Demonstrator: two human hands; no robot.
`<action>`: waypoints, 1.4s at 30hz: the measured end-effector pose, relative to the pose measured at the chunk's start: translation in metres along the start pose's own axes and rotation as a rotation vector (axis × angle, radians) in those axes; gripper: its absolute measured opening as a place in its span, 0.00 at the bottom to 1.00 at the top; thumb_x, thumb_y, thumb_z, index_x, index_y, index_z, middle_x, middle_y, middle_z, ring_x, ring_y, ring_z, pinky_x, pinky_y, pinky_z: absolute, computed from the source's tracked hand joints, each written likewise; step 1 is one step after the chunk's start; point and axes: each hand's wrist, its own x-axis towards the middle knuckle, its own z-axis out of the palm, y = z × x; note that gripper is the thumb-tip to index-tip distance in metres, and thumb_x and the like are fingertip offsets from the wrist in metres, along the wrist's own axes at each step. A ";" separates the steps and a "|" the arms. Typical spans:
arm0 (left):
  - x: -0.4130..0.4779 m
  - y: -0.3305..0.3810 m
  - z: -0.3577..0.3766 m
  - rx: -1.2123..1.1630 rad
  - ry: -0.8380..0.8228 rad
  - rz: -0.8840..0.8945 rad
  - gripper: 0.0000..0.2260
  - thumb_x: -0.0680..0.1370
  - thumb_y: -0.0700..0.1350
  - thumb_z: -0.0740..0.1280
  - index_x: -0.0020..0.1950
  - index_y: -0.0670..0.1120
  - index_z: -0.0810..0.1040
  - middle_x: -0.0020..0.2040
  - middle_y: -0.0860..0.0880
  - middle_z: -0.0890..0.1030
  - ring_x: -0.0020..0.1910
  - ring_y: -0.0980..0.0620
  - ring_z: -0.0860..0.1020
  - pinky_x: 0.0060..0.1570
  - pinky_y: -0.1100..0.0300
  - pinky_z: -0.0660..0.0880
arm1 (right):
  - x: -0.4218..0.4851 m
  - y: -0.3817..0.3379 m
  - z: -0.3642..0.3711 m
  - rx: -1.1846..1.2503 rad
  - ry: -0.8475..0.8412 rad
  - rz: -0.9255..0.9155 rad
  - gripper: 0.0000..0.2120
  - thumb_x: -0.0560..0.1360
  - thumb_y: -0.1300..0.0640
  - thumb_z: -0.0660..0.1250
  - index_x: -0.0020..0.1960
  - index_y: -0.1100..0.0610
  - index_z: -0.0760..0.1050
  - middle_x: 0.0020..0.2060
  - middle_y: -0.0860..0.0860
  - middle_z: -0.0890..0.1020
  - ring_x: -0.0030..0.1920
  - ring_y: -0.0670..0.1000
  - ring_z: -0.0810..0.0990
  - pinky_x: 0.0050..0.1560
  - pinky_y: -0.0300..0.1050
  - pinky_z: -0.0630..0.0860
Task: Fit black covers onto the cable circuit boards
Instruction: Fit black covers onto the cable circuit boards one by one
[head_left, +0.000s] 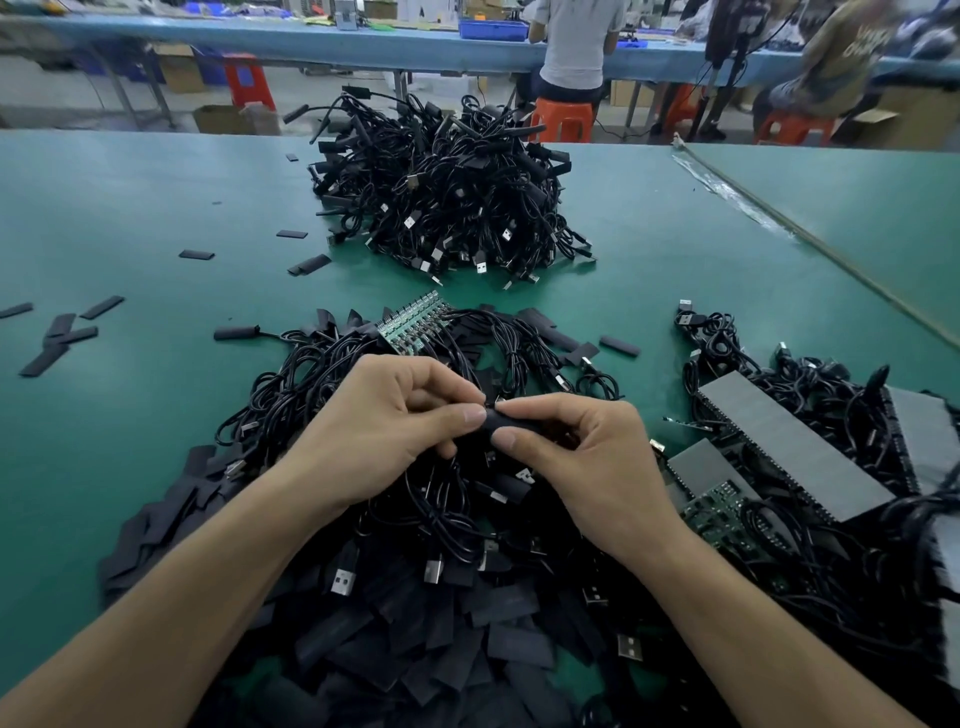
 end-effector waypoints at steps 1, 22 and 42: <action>0.000 0.000 0.000 -0.002 -0.012 0.003 0.03 0.73 0.41 0.75 0.45 0.49 0.85 0.37 0.46 0.86 0.31 0.56 0.80 0.37 0.68 0.76 | 0.000 0.000 0.000 -0.001 0.005 -0.006 0.10 0.69 0.59 0.78 0.48 0.46 0.85 0.39 0.41 0.86 0.41 0.41 0.84 0.44 0.32 0.76; 0.000 -0.001 0.002 0.118 0.039 0.033 0.04 0.76 0.43 0.73 0.42 0.49 0.84 0.36 0.51 0.86 0.33 0.54 0.82 0.36 0.67 0.78 | -0.002 0.002 0.001 -0.100 0.112 -0.012 0.11 0.69 0.56 0.79 0.48 0.44 0.84 0.36 0.39 0.84 0.35 0.40 0.80 0.40 0.31 0.72; 0.002 -0.002 0.002 0.082 -0.010 0.057 0.04 0.76 0.42 0.73 0.43 0.50 0.84 0.38 0.50 0.86 0.38 0.49 0.84 0.38 0.66 0.78 | -0.004 -0.002 0.000 -0.182 0.135 -0.115 0.11 0.69 0.59 0.79 0.50 0.51 0.86 0.42 0.41 0.85 0.45 0.39 0.83 0.46 0.29 0.74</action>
